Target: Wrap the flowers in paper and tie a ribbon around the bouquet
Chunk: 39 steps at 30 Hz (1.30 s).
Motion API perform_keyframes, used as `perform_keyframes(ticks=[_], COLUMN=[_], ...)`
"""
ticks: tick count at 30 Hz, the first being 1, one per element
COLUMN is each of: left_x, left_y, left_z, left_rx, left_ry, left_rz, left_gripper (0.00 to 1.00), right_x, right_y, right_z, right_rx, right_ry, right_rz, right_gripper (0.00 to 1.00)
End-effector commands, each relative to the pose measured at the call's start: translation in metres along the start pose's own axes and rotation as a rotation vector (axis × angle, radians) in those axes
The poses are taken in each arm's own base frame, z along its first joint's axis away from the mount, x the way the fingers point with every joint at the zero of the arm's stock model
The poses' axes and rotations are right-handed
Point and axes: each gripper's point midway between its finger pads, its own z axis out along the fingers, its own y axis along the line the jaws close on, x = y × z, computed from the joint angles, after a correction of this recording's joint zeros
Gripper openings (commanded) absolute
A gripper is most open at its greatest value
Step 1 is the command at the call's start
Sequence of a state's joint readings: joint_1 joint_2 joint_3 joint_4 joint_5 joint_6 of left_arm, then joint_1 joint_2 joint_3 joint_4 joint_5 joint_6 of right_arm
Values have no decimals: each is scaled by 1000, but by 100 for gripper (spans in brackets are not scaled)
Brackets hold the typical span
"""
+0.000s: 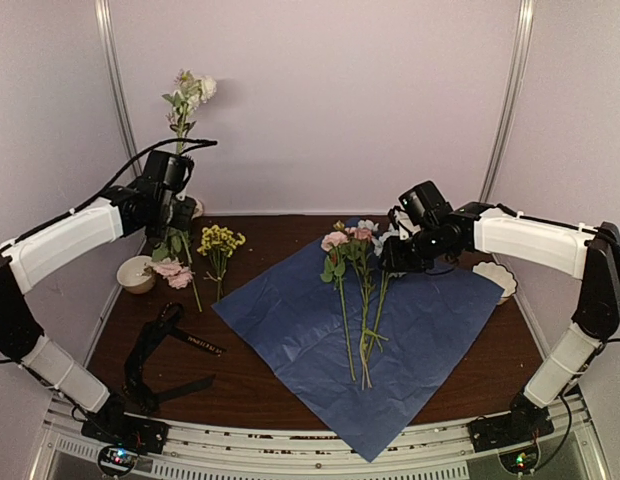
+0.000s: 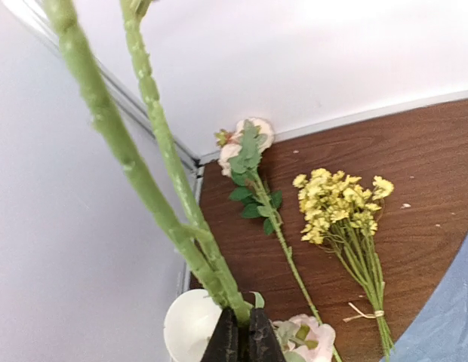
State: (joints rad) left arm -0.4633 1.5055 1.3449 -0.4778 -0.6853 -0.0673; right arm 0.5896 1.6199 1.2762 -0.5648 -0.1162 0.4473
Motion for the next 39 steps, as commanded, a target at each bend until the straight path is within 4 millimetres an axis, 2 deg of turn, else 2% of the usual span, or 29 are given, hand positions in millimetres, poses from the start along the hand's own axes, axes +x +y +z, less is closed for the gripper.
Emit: perform_keyframes(ticks=[1, 4, 7, 9, 12, 16, 20, 24, 27, 30, 32, 35, 39], left_x=[-22, -45, -60, -66, -68, -58, -46, -35, -29, -22, -18, -16, -12], left_y=[-17, -37, -55, -69, -89, -105, -126, -145, -155, -164, -168, -169, -169], left_z=[-39, -80, -119, -141, -169, -181, -195, -205, -210, -215, -215, -215, -216], left_rx=[293, 571, 820, 974, 1184, 1230, 1307, 1370, 1410, 1435, 1439, 1442, 1446], left_ry=[-208, -417, -556, -601, -638, -651, -642, -632, -619, -606, -596, -591, -598], left_rz=[-108, -230, -268, -277, -279, -231, -196, -177, -172, -149, -138, -133, -127], left_gripper=[0, 0, 0, 0, 0, 0, 0, 0, 0, 0, 0, 0, 0], right_x=[-10, -14, -17, -20, -26, -44, -68, -87, -99, -112, -117, -118, -118], right_y=[13, 21, 36, 53, 92, 153, 211, 259, 282, 291, 294, 299, 295], right_z=[-14, -21, -27, -32, -46, -82, -119, -137, -136, -136, -128, -121, -113], right_rx=[-55, -81, -134, -198, -350, -597, -859, -1017, -1086, -1142, -1149, -1163, -1137], right_ry=[-41, -62, -84, -105, -146, -248, -358, -411, -424, -443, -437, -415, -411], right_rz=[-15, -36, -60, -85, -138, -185, -145, -121, -81, -15, 24, 49, 86], right_gripper=[40, 41, 41, 41, 41, 43, 44, 52, 59, 63, 62, 51, 18])
